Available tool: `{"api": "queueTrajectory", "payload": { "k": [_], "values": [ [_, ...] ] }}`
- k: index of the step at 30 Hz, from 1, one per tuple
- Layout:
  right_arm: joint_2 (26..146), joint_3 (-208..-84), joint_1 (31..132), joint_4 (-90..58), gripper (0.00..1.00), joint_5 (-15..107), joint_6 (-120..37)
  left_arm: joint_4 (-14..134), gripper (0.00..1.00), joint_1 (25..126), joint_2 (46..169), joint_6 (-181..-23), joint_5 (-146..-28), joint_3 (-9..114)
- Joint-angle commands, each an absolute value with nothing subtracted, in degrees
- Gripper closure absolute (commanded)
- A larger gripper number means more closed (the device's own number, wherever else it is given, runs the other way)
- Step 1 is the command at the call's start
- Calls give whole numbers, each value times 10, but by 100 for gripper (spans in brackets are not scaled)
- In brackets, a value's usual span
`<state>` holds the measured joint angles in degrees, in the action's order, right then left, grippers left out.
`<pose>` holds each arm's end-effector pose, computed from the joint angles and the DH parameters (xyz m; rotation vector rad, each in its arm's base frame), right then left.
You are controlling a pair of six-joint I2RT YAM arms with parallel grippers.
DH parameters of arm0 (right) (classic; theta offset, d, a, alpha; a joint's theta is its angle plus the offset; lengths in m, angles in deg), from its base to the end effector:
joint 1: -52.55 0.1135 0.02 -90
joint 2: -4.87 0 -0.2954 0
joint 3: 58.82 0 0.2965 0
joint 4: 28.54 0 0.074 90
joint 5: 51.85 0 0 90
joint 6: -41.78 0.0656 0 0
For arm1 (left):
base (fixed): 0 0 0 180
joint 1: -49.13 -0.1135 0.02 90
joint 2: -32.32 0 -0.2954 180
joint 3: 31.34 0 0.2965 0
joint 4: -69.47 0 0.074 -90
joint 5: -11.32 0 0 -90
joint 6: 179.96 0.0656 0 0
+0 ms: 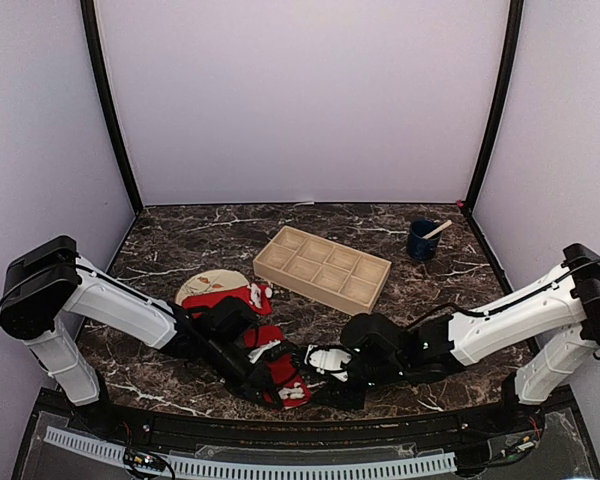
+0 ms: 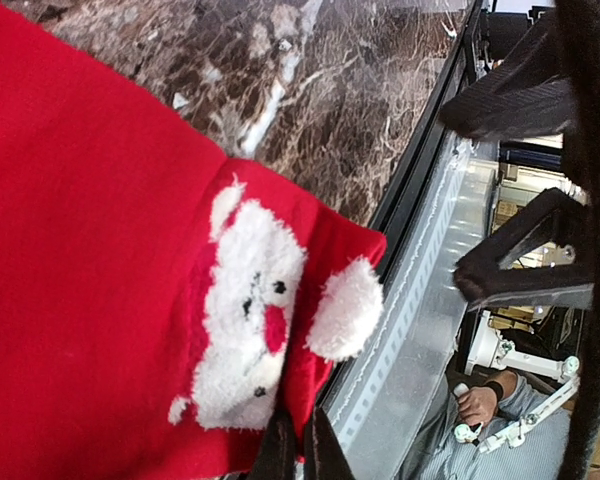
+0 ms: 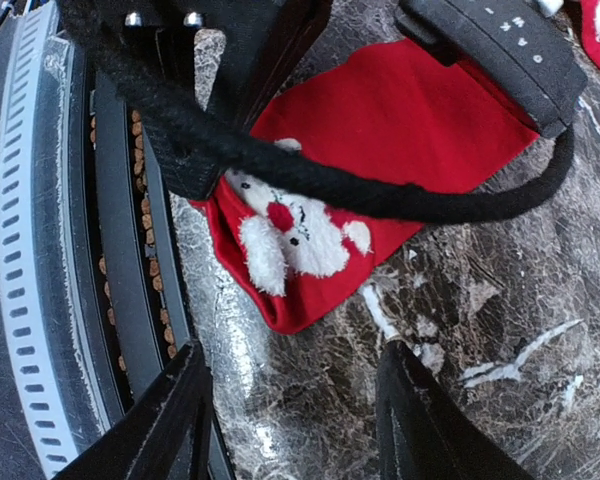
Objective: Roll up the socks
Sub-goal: Roll the sock at the center of the board.
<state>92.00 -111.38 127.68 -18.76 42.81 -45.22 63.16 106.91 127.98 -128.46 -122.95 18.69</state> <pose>0.0844 0.3387 0.1429 -1.4899 1.9738 0.7339 0.1378 -0.3045 0.1003 -0.8087 -2.5452 1.3973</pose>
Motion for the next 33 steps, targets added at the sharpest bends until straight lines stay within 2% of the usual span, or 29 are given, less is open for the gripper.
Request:
{"api": "queueTrajectory", "payload": {
  "k": [1, 14, 33],
  "values": [
    [940, -1135, 1283, -224, 50, 449, -471, 656, 100, 1063, 1281, -1292, -1251, 179],
    [994, -1154, 1283, -235, 60, 471, -487, 671, 100, 1056, 1290, -1296, -1268, 169],
    [1023, -1154, 1283, -247, 60, 471, -487, 713, 100, 1054, 1290, -1315, -1288, 149]
  ]
}}
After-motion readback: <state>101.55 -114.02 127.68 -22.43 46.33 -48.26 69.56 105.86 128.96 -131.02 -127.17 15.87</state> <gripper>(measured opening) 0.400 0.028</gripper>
